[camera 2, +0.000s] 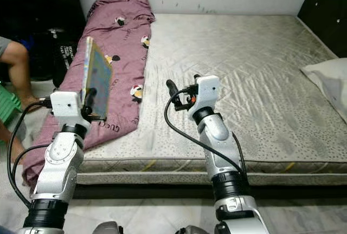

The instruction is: Clean up the room

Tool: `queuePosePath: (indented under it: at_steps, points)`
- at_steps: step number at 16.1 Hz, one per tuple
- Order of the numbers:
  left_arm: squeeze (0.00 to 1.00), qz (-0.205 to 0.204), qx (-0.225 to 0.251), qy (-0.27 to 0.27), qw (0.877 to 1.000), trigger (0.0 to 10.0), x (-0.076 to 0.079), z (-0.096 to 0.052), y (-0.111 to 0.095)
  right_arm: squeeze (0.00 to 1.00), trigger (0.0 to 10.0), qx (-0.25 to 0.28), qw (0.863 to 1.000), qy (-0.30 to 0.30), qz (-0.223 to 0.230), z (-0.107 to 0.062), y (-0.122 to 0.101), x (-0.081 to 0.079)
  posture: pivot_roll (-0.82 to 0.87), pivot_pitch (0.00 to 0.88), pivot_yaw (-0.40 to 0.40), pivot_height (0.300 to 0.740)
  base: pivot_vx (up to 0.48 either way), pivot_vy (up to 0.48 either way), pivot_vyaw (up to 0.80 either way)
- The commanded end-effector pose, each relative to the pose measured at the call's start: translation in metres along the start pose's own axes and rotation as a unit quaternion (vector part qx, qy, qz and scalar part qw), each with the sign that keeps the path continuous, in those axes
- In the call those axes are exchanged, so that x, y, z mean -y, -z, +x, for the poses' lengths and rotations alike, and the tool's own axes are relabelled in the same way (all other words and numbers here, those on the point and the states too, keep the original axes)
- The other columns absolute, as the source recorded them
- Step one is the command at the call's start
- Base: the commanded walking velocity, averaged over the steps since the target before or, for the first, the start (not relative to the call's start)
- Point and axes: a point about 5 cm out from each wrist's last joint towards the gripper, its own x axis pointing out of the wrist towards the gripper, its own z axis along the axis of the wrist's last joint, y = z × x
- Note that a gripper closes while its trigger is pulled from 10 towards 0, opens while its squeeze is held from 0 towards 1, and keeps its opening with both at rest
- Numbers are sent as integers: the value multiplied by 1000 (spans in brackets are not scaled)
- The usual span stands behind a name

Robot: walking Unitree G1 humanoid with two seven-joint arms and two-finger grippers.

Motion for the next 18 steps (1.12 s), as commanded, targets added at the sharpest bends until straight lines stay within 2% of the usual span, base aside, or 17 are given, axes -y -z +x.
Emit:
queuePosePath:
  at_steps: [1,8,13,16,18]
  points:
    - [0,1,32,4,999,10000,-1,3,-12,0,10000,5,1000,-9,-4,1,-2,-3,-45,0,-22,740,0,0,0]
    - [0,-4,34,8,999,10000,-1,2,-11,0,10000,4,1000,-5,-7,1,-2,-3,-45,0,-22,740,353,0,0]
    - [0,-8,30,4,1000,10000,-2,2,-10,0,10000,5,1000,2,-31,-1,-3,3,-49,0,-19,740,333,0,0]
    - [0,4,18,-14,1000,10000,-5,2,-7,0,10000,5,999,19,-42,0,-5,12,-50,0,-17,740,0,0,0]
    - [0,5,11,-21,1000,10000,-6,2,-5,0,10000,4,999,22,-44,0,-4,12,-50,0,-16,740,0,0,0]
